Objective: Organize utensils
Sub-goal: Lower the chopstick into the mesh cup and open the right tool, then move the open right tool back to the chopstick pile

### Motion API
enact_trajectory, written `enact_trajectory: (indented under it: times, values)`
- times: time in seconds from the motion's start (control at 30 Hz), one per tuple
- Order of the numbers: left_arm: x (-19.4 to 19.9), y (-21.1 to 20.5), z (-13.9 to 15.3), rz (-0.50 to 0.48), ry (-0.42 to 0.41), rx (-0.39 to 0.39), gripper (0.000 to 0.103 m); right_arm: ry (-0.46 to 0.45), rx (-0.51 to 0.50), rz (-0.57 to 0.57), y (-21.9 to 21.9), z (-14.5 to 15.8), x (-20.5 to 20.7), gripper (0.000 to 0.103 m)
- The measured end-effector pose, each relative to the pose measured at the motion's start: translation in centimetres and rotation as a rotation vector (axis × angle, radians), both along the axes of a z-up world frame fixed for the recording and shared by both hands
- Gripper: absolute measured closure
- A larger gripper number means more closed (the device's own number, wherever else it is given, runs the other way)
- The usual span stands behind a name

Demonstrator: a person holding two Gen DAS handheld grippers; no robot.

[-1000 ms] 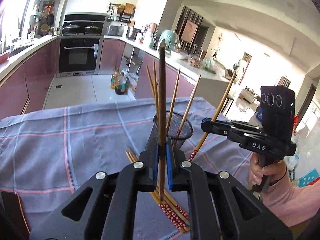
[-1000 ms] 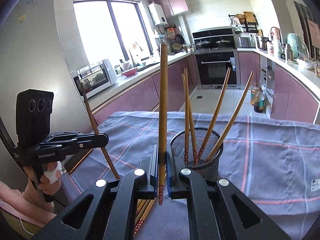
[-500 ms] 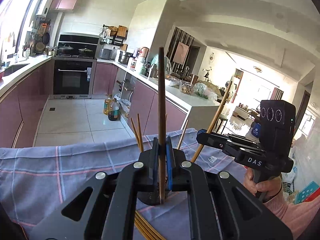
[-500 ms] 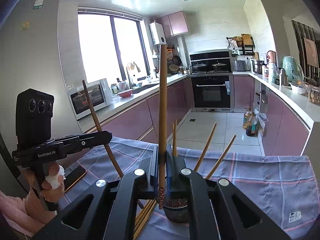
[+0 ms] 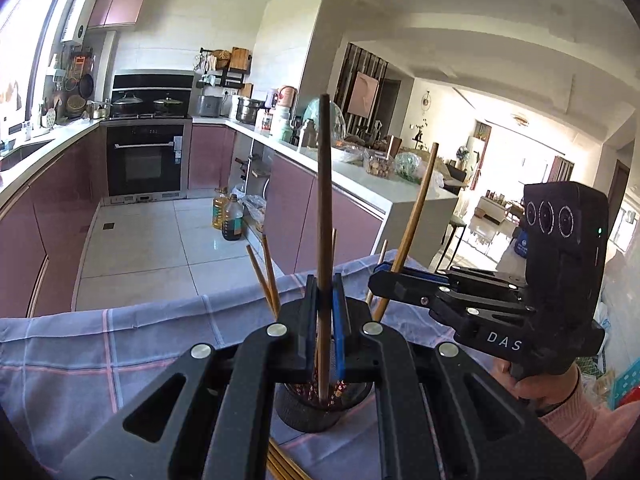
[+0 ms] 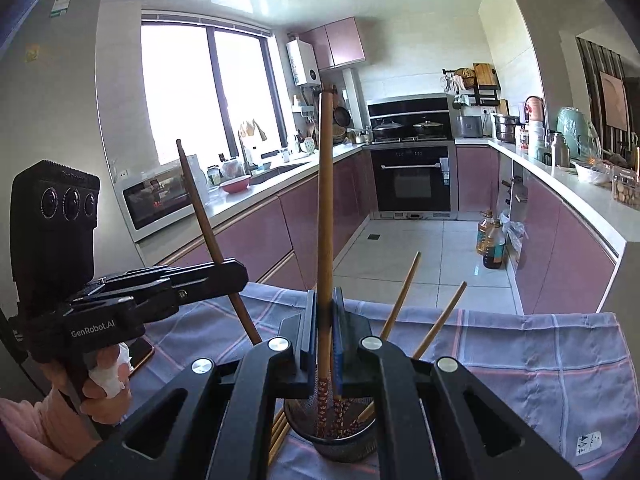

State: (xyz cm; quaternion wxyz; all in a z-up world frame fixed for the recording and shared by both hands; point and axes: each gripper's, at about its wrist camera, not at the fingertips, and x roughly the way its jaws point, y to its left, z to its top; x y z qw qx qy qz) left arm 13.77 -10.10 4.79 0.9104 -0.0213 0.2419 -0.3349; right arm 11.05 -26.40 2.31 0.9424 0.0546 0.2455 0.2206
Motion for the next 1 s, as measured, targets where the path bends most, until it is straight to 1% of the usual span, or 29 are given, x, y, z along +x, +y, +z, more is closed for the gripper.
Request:
enact_trajectory:
  times: [0.1, 0.27, 0.4, 0.57, 0.67, 0.8, 0.93, 1.0]
  values:
    - [0.4, -1.0, -1.5, -0.017, 0.035, 0.052, 0.096, 0.045, -0.018, 0.007, 0.4, -1.2, 0.6, 0.097]
    - [1.2, -1.9, -3.9, -0.040, 0.085, 0.111, 0.096, 0.127, -0.040, 0.021, 1.1, -3.2, 1.6, 0.097]
    - [2.2, -2.8, -5.4, -0.044, 0.128, 0.146, 0.095, 0.173, -0.058, 0.018, 1.4, -4.5, 2.3, 0.097]
    - [3.8, -2.9, -6.1, -0.032, 0.142, 0.155, 0.095, 0.200, -0.057, -0.003, 1.2, -5.6, 3.4, 0.095]
    - [4.1, -3.1, -6.4, -0.014, 0.152, 0.159, 0.095, 0.205, -0.045, -0.013, 1.0, -5.8, 3.7, 0.095]
    - [4.8, -2.6, -6.7, -0.004, 0.161, 0.154, 0.089, 0.199, -0.038, -0.023, 0.9, -5.8, 3.3, 0.094]
    - [4.6, -2.2, -6.7, 0.011, 0.143, 0.152, 0.086, 0.187, -0.033, -0.042, 0.5, -5.6, 3.1, 0.086]
    - [4.4, -1.8, -6.6, 0.021, 0.134, 0.143, 0.084, 0.181, -0.027, -0.048, 0.3, -5.5, 2.9, 0.085]
